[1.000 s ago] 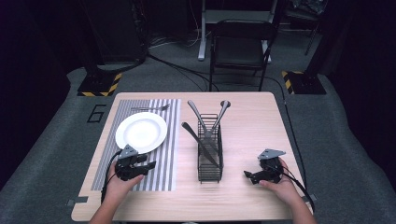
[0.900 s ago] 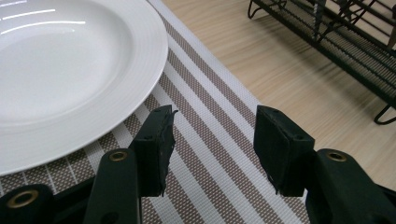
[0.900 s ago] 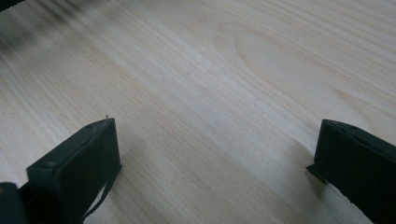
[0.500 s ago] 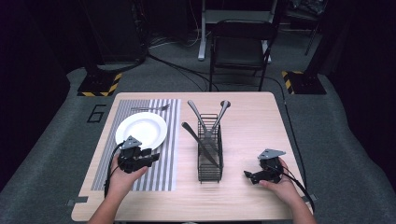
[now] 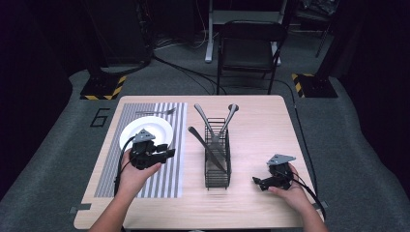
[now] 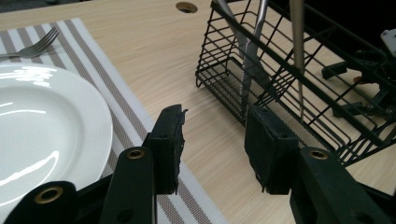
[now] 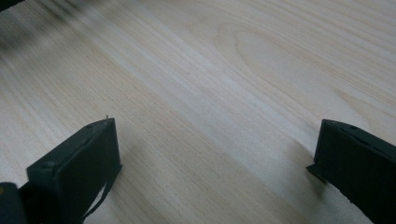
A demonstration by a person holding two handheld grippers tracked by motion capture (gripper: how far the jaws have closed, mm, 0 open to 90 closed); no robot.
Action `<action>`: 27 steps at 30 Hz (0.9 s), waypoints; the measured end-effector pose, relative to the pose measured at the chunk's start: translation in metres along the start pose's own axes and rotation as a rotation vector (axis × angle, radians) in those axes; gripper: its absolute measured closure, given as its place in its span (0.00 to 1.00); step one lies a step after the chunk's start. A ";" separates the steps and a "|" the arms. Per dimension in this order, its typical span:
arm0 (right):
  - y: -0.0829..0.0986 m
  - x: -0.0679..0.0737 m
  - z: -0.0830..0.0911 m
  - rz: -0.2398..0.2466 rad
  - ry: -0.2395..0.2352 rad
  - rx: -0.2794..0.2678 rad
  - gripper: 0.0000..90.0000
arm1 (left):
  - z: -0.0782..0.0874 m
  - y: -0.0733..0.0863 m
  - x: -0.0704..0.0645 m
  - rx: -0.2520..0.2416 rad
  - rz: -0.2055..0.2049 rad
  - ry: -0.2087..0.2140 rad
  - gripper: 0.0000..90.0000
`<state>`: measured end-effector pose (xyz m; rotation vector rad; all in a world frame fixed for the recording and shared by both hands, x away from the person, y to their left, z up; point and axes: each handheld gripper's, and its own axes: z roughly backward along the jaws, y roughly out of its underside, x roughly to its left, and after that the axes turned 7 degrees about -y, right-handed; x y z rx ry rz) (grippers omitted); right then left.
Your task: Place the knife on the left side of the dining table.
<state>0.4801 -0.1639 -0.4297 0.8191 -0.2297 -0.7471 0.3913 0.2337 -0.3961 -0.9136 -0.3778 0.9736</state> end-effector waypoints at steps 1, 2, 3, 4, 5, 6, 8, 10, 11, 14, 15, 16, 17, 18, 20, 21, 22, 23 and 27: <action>0.000 0.000 0.000 -0.001 0.000 0.000 0.00 | 0.000 -0.003 -0.002 0.001 -0.004 0.001 0.63; 0.000 0.000 0.000 0.000 0.000 0.000 0.00 | 0.000 -0.005 -0.003 -0.003 -0.003 0.003 0.63; 0.000 0.000 0.000 0.000 0.000 0.000 0.00 | -0.001 -0.008 -0.005 -0.001 -0.002 0.008 0.63; 0.000 0.000 0.000 -0.001 0.000 0.000 0.00 | -0.001 -0.009 -0.006 0.000 -0.001 0.010 0.63; 0.000 0.000 0.000 0.000 0.000 0.000 0.00 | -0.001 -0.012 -0.007 0.001 -0.002 0.015 0.63; 0.000 0.000 0.000 -0.001 0.000 0.000 0.00 | -0.002 -0.015 -0.008 -0.002 0.000 0.017 0.63; 0.000 0.000 0.000 -0.001 0.000 0.000 0.00 | -0.003 -0.020 -0.010 -0.005 0.002 0.022 0.64; 0.000 0.000 0.000 0.000 0.000 0.000 0.00 | -0.004 -0.024 -0.013 -0.014 0.004 0.021 0.64; 0.000 0.000 0.000 0.000 0.000 0.000 0.00 | -0.004 -0.026 -0.014 -0.016 -0.001 0.022 0.64; 0.000 0.000 0.000 0.000 0.000 0.000 0.00 | -0.007 -0.032 -0.018 -0.021 -0.007 0.034 0.64; 0.000 0.000 0.000 0.000 0.000 0.000 0.00 | -0.007 -0.033 -0.019 -0.020 -0.010 0.032 0.65; 0.000 0.000 0.000 0.000 0.000 0.000 0.00 | -0.009 -0.034 -0.020 -0.023 -0.006 0.034 0.65; 0.000 0.000 0.000 0.000 0.000 0.000 0.00 | -0.009 -0.036 -0.020 -0.016 -0.012 0.036 0.65; 0.000 0.000 0.000 0.000 0.000 0.000 0.00 | -0.010 -0.037 -0.021 -0.018 -0.011 0.036 0.65; 0.000 0.000 0.000 0.000 0.000 0.000 0.00 | -0.011 -0.040 -0.023 -0.022 -0.003 0.040 0.65; 0.000 0.000 0.000 0.000 0.000 0.000 0.00 | -0.012 -0.042 -0.023 -0.023 -0.009 0.039 0.65; 0.000 0.000 0.000 0.000 0.000 0.000 0.00 | -0.013 -0.043 -0.024 -0.023 -0.006 0.040 0.65; 0.000 0.000 0.000 0.000 0.000 0.000 0.00 | -0.013 -0.045 -0.024 -0.024 -0.009 0.037 0.65; 0.000 0.000 0.000 0.000 0.000 0.000 0.00 | -0.018 -0.052 -0.027 -0.026 -0.006 0.048 0.65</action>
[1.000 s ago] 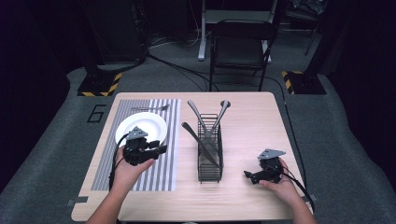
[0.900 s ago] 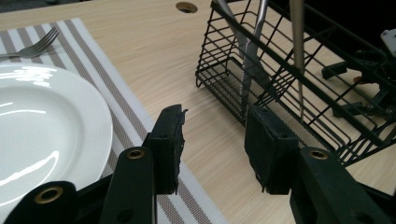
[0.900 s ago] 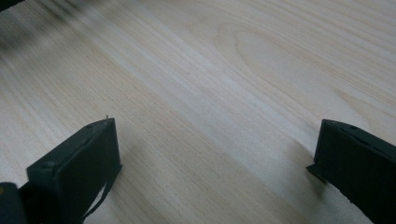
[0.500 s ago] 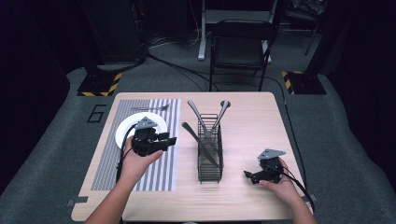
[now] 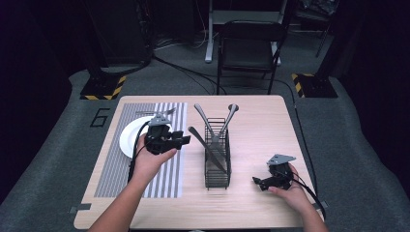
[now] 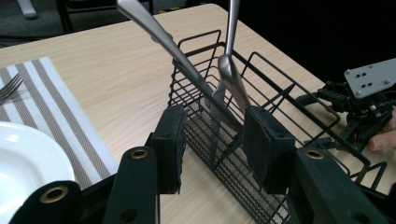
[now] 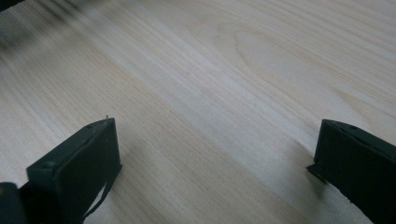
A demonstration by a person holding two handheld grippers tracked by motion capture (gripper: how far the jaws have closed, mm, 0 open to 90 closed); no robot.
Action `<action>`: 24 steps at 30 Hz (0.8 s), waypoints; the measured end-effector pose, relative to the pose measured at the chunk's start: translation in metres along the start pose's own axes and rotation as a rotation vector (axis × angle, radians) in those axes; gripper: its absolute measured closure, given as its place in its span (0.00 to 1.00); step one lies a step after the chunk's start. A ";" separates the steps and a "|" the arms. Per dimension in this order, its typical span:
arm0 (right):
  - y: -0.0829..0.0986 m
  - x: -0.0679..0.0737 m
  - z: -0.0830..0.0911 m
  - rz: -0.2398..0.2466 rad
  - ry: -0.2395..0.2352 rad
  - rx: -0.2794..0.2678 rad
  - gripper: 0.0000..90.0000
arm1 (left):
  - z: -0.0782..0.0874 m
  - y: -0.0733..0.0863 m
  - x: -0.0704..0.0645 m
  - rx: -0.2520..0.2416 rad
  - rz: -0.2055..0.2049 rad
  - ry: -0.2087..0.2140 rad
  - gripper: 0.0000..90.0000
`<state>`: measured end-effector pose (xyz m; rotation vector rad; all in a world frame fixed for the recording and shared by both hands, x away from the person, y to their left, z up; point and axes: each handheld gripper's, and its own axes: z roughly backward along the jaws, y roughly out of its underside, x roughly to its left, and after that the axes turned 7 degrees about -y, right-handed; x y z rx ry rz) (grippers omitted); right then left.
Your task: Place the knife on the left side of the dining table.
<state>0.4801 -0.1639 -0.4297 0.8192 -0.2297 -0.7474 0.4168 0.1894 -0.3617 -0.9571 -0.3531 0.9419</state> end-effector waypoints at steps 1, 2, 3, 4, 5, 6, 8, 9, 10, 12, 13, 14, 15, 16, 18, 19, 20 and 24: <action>0.000 0.000 0.000 0.000 0.000 0.000 0.00 | -0.001 -0.001 -0.001 0.000 0.000 0.000 0.65; 0.000 0.000 0.000 0.000 0.000 0.000 0.00 | -0.002 -0.003 -0.001 0.000 0.000 0.001 0.65; 0.000 0.000 0.000 0.000 0.000 0.000 0.00 | -0.004 -0.005 -0.002 -0.002 0.001 0.006 0.65; 0.000 0.000 0.000 0.000 0.000 0.000 0.00 | -0.004 -0.006 -0.003 0.001 -0.004 0.004 0.65; 0.000 0.000 0.000 0.000 0.001 0.000 0.00 | -0.005 -0.007 -0.004 -0.002 -0.006 0.005 0.65; 0.000 0.000 0.000 0.000 0.000 0.000 0.00 | -0.006 -0.008 -0.004 0.000 -0.008 0.007 0.66; 0.000 0.000 0.000 0.000 0.000 0.000 0.00 | -0.009 -0.010 -0.006 -0.002 -0.005 0.004 0.66; 0.000 0.000 0.000 0.000 0.000 0.000 0.00 | -0.010 -0.011 -0.006 -0.001 -0.005 0.004 0.66; 0.000 0.000 0.000 0.000 0.000 0.000 0.00 | -0.010 -0.011 -0.006 -0.001 -0.005 0.004 0.66; 0.000 0.000 0.000 0.000 0.000 0.000 0.00 | -0.013 -0.013 -0.006 -0.006 0.000 0.009 0.66; 0.000 0.000 0.000 0.000 0.000 0.000 0.00 | -0.014 -0.013 -0.006 -0.005 0.000 0.010 0.66; 0.000 0.000 0.000 0.000 0.000 0.000 0.00 | -0.015 -0.013 -0.007 -0.009 0.004 0.014 0.67; 0.000 0.000 0.000 0.000 0.000 0.000 0.00 | -0.016 -0.014 -0.007 -0.005 0.000 0.010 0.67; 0.000 0.000 0.000 0.000 0.000 0.000 0.00 | -0.016 -0.014 -0.007 -0.010 0.003 0.008 0.68; 0.000 0.000 0.000 0.000 0.000 0.000 0.00 | -0.018 -0.014 -0.007 -0.010 0.007 0.007 0.69; 0.000 0.000 0.000 0.000 0.000 -0.001 0.00 | -0.018 -0.015 -0.007 -0.013 0.010 0.009 0.70; 0.000 0.000 0.000 0.000 0.000 0.000 0.00 | -0.019 -0.015 -0.008 -0.017 0.013 0.007 0.70; 0.000 0.000 0.000 0.000 0.000 0.000 0.00 | -0.021 -0.017 -0.010 -0.026 0.016 0.013 0.73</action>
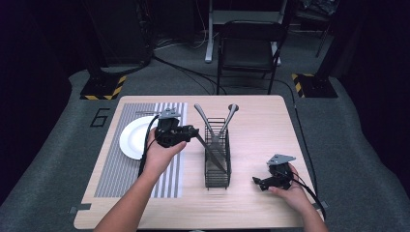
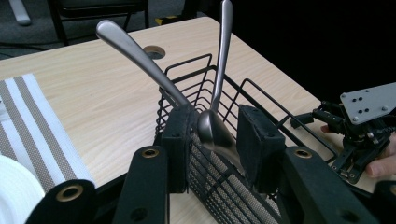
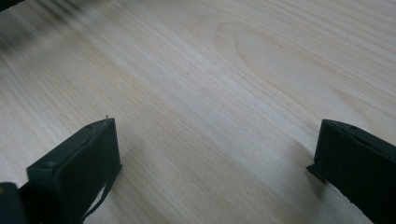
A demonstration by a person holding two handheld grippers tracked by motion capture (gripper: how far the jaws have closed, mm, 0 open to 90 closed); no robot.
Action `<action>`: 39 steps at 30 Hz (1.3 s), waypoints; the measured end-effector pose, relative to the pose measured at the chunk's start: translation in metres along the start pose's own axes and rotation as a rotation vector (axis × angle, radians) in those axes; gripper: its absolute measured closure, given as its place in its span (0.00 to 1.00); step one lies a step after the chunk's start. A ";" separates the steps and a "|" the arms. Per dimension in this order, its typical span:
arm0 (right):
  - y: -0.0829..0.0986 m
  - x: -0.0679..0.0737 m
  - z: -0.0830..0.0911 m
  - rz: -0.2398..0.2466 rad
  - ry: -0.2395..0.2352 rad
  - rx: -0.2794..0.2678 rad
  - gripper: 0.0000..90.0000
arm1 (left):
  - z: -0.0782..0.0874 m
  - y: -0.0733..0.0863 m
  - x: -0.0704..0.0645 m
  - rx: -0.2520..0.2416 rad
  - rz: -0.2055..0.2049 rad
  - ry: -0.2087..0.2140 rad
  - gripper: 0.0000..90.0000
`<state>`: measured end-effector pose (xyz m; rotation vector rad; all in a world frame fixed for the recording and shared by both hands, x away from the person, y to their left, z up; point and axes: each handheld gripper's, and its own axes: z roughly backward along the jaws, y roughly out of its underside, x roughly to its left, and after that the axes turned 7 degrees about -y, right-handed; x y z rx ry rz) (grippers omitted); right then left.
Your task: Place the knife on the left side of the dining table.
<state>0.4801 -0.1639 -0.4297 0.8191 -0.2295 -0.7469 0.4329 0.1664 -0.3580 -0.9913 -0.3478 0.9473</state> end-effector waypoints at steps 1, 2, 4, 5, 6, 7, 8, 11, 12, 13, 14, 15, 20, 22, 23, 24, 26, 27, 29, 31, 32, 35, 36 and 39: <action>0.000 0.000 0.000 0.000 0.000 0.000 0.00 | 0.000 -0.001 0.000 0.002 -0.003 0.001 0.74; 0.000 0.000 0.000 0.000 0.000 0.000 0.00 | 0.000 -0.001 -0.001 0.001 -0.004 0.001 0.76; 0.000 0.000 0.000 0.000 0.000 0.000 0.00 | -0.001 -0.002 -0.002 -0.003 -0.004 -0.007 0.77; 0.000 0.000 0.000 -0.001 0.000 0.000 0.00 | -0.001 -0.002 -0.002 -0.001 -0.004 -0.012 0.78; 0.000 0.000 0.000 0.000 0.000 0.000 0.00 | -0.001 -0.003 -0.002 0.000 -0.002 -0.014 0.78; 0.000 0.000 0.000 0.000 0.000 0.000 0.00 | -0.001 -0.003 -0.002 -0.001 0.002 -0.014 0.79; 0.000 0.000 0.000 0.000 0.000 0.000 0.00 | -0.001 -0.003 -0.002 -0.001 0.004 -0.015 0.79; 0.000 0.000 0.000 -0.001 0.000 0.000 0.00 | -0.001 -0.003 -0.003 -0.001 0.006 -0.016 0.80; 0.000 0.000 0.000 -0.001 0.000 0.000 0.00 | 0.000 -0.004 -0.003 -0.002 0.010 -0.013 0.81; 0.000 0.000 0.000 -0.001 0.000 0.000 0.00 | 0.000 -0.004 -0.004 -0.003 0.009 -0.009 0.81; 0.000 0.000 0.000 -0.001 0.000 0.000 0.00 | 0.001 -0.005 -0.005 -0.003 0.007 -0.006 0.82; 0.000 0.000 0.000 -0.001 0.000 0.000 0.00 | 0.001 -0.005 -0.006 -0.007 0.007 0.001 0.82; 0.000 0.000 0.000 0.000 0.000 0.000 0.00 | 0.006 -0.009 -0.019 -0.034 -0.021 0.036 0.86; 0.000 0.000 0.000 0.000 0.000 0.000 0.00 | 0.007 -0.011 -0.025 -0.038 -0.024 0.047 0.87; 0.000 0.000 0.000 0.000 0.000 0.000 0.00 | 0.007 -0.012 -0.027 -0.039 -0.041 0.050 0.88; 0.000 0.000 0.000 -0.001 0.000 0.000 0.00 | 0.008 -0.013 -0.030 -0.038 -0.045 0.058 0.88; 0.000 0.000 0.000 -0.001 0.000 0.000 0.00 | 0.009 -0.015 -0.037 -0.037 -0.057 0.070 0.89; 0.000 0.000 0.000 0.000 0.000 0.000 0.00 | 0.009 -0.016 -0.040 -0.041 -0.066 0.072 0.89; 0.000 0.000 0.000 0.000 0.000 0.000 0.00 | 0.009 -0.018 -0.045 -0.042 -0.078 0.085 0.90; 0.000 0.000 0.000 -0.001 0.000 0.000 0.00 | 0.009 -0.019 -0.050 -0.039 -0.083 0.101 0.91; 0.000 0.000 0.000 0.000 0.000 0.000 0.00 | 0.009 -0.021 -0.051 -0.037 -0.091 0.105 0.91; 0.000 0.000 0.000 0.000 0.000 0.000 0.00 | 0.008 -0.024 -0.058 -0.028 -0.099 0.131 0.92; 0.000 0.000 0.000 -0.001 0.000 0.000 0.00 | 0.008 -0.025 -0.059 -0.026 -0.107 0.133 0.92; 0.000 0.000 0.000 0.000 -0.001 0.001 0.00 | 0.008 -0.026 -0.064 -0.022 -0.120 0.140 0.93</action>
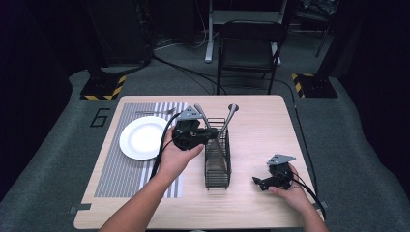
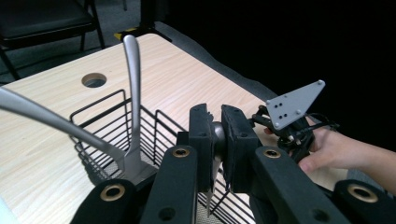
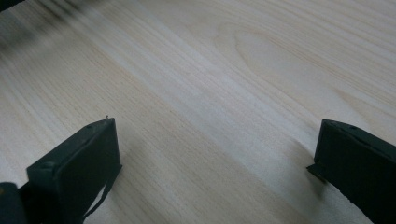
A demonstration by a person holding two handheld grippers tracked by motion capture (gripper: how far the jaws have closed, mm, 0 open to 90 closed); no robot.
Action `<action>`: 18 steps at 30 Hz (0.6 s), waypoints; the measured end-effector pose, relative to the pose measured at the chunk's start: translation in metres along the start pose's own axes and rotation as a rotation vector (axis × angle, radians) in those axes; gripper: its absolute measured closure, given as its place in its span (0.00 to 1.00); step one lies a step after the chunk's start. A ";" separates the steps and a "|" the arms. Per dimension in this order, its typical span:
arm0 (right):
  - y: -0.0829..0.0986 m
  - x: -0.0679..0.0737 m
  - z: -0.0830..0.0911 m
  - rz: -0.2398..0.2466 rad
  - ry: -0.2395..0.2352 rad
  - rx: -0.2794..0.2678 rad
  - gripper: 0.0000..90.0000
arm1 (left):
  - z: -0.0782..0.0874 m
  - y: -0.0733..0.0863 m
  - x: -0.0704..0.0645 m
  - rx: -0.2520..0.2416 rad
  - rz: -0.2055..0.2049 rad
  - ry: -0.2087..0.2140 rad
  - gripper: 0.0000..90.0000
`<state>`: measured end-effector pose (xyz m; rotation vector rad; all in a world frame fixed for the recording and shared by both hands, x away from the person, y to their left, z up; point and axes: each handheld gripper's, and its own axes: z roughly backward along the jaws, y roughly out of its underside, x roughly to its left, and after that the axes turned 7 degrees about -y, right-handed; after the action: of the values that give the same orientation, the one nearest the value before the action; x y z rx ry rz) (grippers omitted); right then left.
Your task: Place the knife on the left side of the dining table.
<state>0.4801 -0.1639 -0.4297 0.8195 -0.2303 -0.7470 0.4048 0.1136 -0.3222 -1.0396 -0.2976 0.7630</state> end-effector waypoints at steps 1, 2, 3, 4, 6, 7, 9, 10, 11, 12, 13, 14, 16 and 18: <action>0.000 0.000 0.000 0.000 0.000 0.000 0.00 | -0.001 -0.001 -0.001 0.001 -0.006 0.002 0.93; 0.000 0.000 0.000 0.000 0.000 0.000 0.00 | 0.000 -0.002 -0.002 0.007 -0.010 0.001 0.93; 0.000 0.000 0.000 0.000 0.000 0.000 0.00 | -0.001 -0.002 -0.002 0.006 -0.007 0.004 0.93; 0.000 0.000 0.000 -0.001 0.000 0.000 0.00 | -0.001 -0.003 -0.003 0.007 -0.009 0.005 0.93; 0.000 0.000 0.000 -0.001 0.000 0.000 0.00 | 0.000 -0.004 -0.003 0.007 -0.012 0.005 0.93; 0.000 0.000 0.000 0.000 0.000 0.000 0.00 | 0.001 -0.005 -0.003 0.006 -0.012 0.003 0.93; 0.000 0.000 0.000 -0.001 0.000 0.000 0.00 | 0.002 -0.006 -0.002 0.005 -0.014 -0.004 0.93; 0.000 0.000 0.000 0.000 0.000 0.000 0.00 | 0.003 -0.006 -0.002 0.004 -0.015 -0.005 0.93; 0.000 0.000 0.000 -0.001 0.000 0.000 0.00 | 0.004 -0.007 -0.002 0.004 -0.013 -0.009 0.93; 0.000 0.000 0.000 0.000 0.000 0.000 0.00 | 0.005 -0.007 -0.002 0.005 -0.013 -0.007 0.93; 0.000 0.000 0.000 0.000 0.000 0.000 0.00 | 0.006 -0.007 -0.001 0.005 -0.014 -0.010 0.93; 0.000 0.000 0.000 -0.001 0.000 0.000 0.00 | 0.007 -0.008 -0.001 0.007 -0.015 -0.013 0.93; 0.000 0.000 0.000 0.000 0.000 0.000 0.00 | 0.008 -0.009 -0.002 0.006 -0.017 -0.019 0.93; 0.000 0.000 0.000 0.000 0.000 0.000 0.00 | 0.011 -0.011 -0.002 0.003 -0.019 -0.023 0.93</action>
<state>0.4801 -0.1639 -0.4297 0.8196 -0.2300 -0.7471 0.4020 0.1164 -0.3076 -1.0243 -0.3257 0.7582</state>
